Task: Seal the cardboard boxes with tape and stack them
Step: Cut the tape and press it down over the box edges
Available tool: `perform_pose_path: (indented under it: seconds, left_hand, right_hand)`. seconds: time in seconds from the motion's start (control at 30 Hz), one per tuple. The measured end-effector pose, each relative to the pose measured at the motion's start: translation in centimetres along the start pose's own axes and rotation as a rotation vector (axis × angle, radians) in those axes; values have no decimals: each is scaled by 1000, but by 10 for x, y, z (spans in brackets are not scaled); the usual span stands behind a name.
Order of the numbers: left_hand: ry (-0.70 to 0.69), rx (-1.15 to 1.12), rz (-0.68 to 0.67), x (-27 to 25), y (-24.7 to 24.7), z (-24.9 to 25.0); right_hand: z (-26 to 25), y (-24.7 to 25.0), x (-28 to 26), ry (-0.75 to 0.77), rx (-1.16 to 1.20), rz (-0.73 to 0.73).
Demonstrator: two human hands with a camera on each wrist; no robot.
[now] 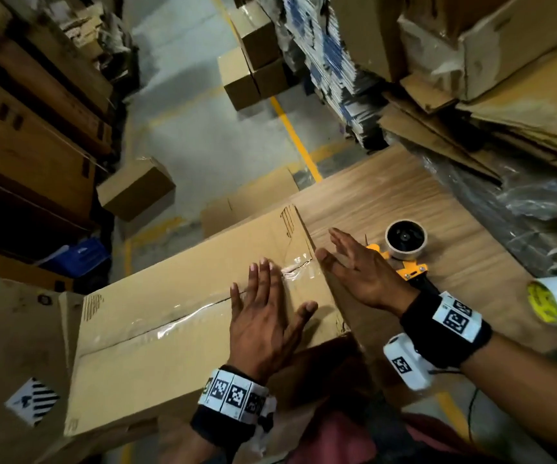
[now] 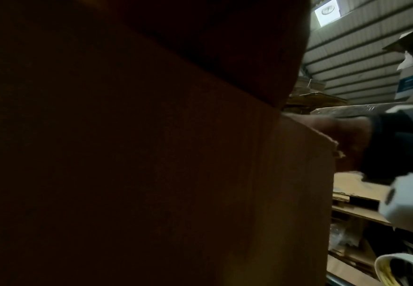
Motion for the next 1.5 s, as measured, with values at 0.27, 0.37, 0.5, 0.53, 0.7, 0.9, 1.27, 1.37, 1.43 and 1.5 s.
perform_pose_path:
  seconds: [0.27,0.37,0.5,0.53,0.7,0.9,1.27,1.37,1.43,1.5]
  left_hand:
    - [4,-36,-48,5,-6,-5]
    - [-10,-43,-33,0,-7,-17]
    - [-8,-60,-49,-8,-9,-31]
    - [-12,-65,-53,-7,-9,-32]
    - [-15,-83,-46,-14,-7,-49]
    - [107,-46,-62,-43,-15,-113]
    - [266,-96,-60,-64,-17,-194]
    - [333,-101,-57,-74,-18,-221]
    - [349,-112,-47,-76,-18,-224]
    - [353,-133,-31,-74,-17,-218]
  right_hand:
    - [-24,-17,42,-80,-322,-87]
    - [-24,-18,46,-39,-333,-88]
    - [-29,-22,40,-32,-325,-114]
    - [-32,-24,38,-32,-349,-132]
    - [-26,-27,44,-28,-410,-165]
    - [-26,-28,44,-18,-421,-175]
    - [-23,-26,45,-26,-458,-145]
    - [-30,-25,44,-29,-468,-144]
    - [-37,-24,46,-38,-495,-137]
    - [-49,-19,50,-50,-552,-119]
Point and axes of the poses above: each hand's wrist, its own x-axis towards the middle knuckle, its own y-axis out of the back of the hand, z = x × y, the point moved 2 cm from there along x, towards the middle knuckle, and after that the axes turned 5 degrees about y, right-handed, at the moved point
